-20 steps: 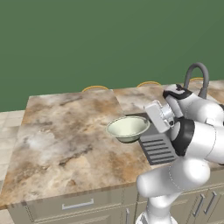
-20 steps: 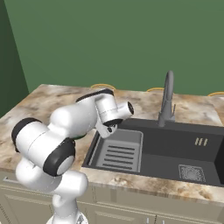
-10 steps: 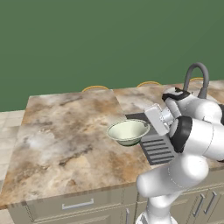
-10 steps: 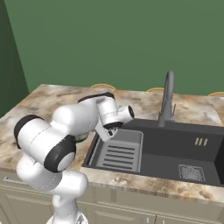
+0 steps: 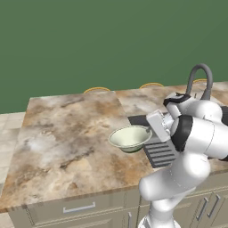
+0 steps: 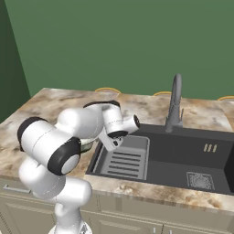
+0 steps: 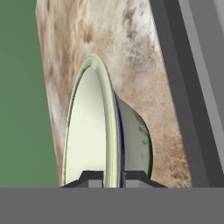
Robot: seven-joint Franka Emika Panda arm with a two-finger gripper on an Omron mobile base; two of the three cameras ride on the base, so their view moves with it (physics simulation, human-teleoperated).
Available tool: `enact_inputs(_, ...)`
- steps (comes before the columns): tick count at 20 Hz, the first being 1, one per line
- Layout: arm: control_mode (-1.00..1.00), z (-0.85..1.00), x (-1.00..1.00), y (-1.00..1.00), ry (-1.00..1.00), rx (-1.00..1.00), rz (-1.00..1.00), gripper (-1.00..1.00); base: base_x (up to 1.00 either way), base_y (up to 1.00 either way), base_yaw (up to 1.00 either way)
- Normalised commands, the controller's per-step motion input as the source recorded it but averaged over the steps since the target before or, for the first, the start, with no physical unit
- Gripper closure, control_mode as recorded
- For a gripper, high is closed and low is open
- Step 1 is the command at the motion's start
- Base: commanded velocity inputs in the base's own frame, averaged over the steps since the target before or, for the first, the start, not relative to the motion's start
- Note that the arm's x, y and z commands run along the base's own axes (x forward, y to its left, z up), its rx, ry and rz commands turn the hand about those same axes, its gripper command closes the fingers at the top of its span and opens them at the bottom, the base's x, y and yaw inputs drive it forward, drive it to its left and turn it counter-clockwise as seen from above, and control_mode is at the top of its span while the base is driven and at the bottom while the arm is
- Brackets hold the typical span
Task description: Pick the cup and bowl from the counter and place them on the counter next to the sink.
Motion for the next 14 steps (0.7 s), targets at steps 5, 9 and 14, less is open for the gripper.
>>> enact_inputs(5,-1.0,-0.1,0.0,0.0,0.0,0.0,0.01,1.0,0.0,0.0,0.0)
enact_inputs(9,-1.0,-0.15,0.0,0.0,-0.02,0.0,0.01,1.0,0.0,0.0,0.0)
enact_inputs(14,-1.0,-0.22,0.0,0.0,-0.01,0.0,0.0,1.0,0.0,0.0,0.0)
